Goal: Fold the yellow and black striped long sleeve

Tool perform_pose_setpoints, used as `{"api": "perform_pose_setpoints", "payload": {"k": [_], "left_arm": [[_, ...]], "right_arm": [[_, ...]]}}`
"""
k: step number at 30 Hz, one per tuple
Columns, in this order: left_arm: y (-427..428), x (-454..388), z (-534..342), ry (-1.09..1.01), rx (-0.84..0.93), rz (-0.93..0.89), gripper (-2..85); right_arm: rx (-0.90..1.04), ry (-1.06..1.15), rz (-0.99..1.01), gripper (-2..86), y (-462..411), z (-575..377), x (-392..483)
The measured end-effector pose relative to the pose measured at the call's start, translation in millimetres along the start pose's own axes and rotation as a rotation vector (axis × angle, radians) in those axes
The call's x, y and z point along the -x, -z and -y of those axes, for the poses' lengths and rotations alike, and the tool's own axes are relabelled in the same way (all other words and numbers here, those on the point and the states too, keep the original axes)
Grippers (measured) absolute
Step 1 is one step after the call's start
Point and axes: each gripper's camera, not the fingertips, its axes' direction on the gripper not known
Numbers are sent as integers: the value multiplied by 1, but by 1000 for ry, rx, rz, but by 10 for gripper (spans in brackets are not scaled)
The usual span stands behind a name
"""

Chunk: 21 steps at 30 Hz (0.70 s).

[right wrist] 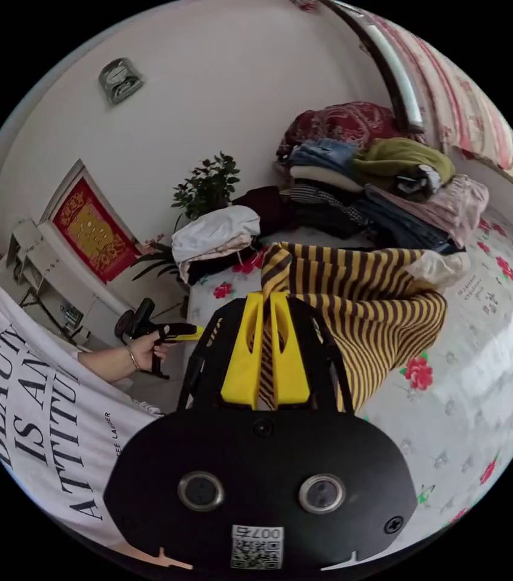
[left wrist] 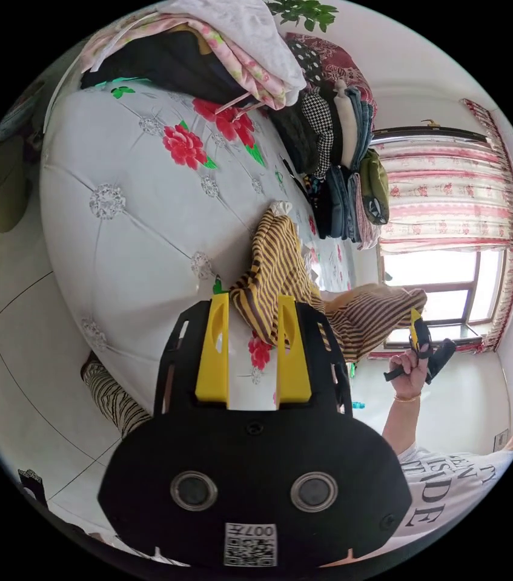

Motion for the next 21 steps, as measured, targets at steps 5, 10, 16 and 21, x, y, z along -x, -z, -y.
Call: {"api": "perform_pose_setpoints", "payload": {"k": [5,10,16,21], "left_arm": [[25,18,1,20,13,-59,131],[33,39,0,52,88,-129,139],[42,17,4,-63,188,-148,143],[56,-29,4,-320,267,-16,141]], "right_arm": [[211,59,148,8,-187,55,82],[416,-48,186,32,-271,58,97],[153,-28,22,56,-106,78,111],[109,-137,-328,80,-17,47,139]]}}
